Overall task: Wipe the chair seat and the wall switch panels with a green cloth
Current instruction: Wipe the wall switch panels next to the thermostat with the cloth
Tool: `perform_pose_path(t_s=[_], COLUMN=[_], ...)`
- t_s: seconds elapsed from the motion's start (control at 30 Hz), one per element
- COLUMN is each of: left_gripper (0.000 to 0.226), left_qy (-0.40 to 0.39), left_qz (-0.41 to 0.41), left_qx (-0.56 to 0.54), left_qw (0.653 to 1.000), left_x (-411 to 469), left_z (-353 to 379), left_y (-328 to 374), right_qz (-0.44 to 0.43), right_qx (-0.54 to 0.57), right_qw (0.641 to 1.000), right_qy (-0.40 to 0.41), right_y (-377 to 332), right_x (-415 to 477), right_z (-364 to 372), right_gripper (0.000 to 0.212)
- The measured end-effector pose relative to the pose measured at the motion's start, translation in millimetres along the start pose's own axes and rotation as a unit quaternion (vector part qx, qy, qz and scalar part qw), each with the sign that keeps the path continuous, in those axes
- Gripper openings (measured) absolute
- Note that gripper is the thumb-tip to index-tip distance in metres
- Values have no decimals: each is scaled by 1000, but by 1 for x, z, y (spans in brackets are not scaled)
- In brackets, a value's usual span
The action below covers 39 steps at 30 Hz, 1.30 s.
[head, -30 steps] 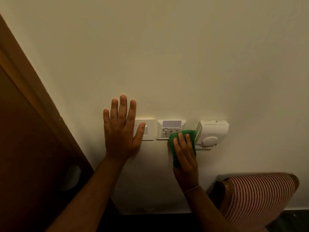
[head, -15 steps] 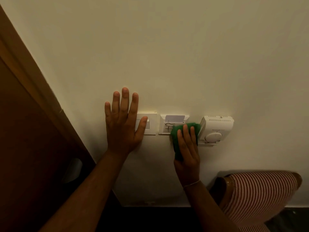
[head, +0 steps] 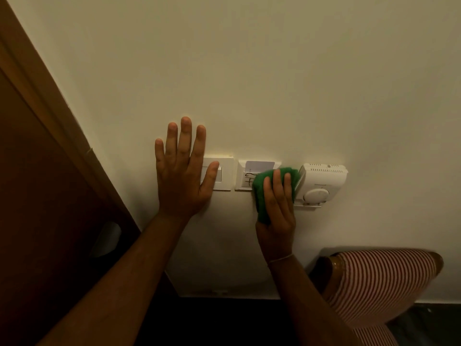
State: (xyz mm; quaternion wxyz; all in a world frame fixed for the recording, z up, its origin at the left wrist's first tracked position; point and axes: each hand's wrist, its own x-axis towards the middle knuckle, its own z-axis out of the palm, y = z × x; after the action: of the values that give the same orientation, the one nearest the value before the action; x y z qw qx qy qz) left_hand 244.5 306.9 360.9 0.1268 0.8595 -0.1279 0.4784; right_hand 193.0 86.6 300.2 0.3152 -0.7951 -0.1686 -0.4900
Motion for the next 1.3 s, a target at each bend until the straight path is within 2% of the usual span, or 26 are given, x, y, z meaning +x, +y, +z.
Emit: perform_pose_path(t_s=[0.13,0.27,0.43,0.57,0.67,0.73,0.9,1.13,1.23,1.3], left_gripper=[78,78,78,77,78,78,77,78,78,77], left_qy=[-1,0,-2,-1,-7,-11,-6,-14,-12,-9], left_qz=[-7,-2,-7,-6,-6,-6,-4,-2,-4,-6], left_qx=[-3,-6,-11,-13,-8,-8,-8,-7,-6,-9], left_qw=[1000,1000,1000,1000,1000,1000,1000,1000,1000,1000], left_x=[0,0,0,0,1,0,1,0,0,1], left_z=[0,-2,-1,-1,-3,-4,-5,-7,-7,-6], left_y=[1,1,2,2,1,1,2,1,1,2], right_qz=[13,10,-26,-10,-20,-25,-8,-11,-16,-10], right_qx=[0,-17,-11,-27,-34,-27,0,-22,-14,0], right_qw=[1000,999,1000,999,997,998,1000,998,998,999], right_qy=[-5,-48,2,-22,-62,-59,-9,-62,-51,-37], right_y=[-2,2,-5,-7,-4,-7,-17,-11,-12,-15], right_x=[-3,-27,5,-6,-24,-20,5,-18,-7,0], right_z=[3,-2,8,11,6,5,12,5,4,6], right_gripper=[84,79,78,75,57,48,78,70,62,64])
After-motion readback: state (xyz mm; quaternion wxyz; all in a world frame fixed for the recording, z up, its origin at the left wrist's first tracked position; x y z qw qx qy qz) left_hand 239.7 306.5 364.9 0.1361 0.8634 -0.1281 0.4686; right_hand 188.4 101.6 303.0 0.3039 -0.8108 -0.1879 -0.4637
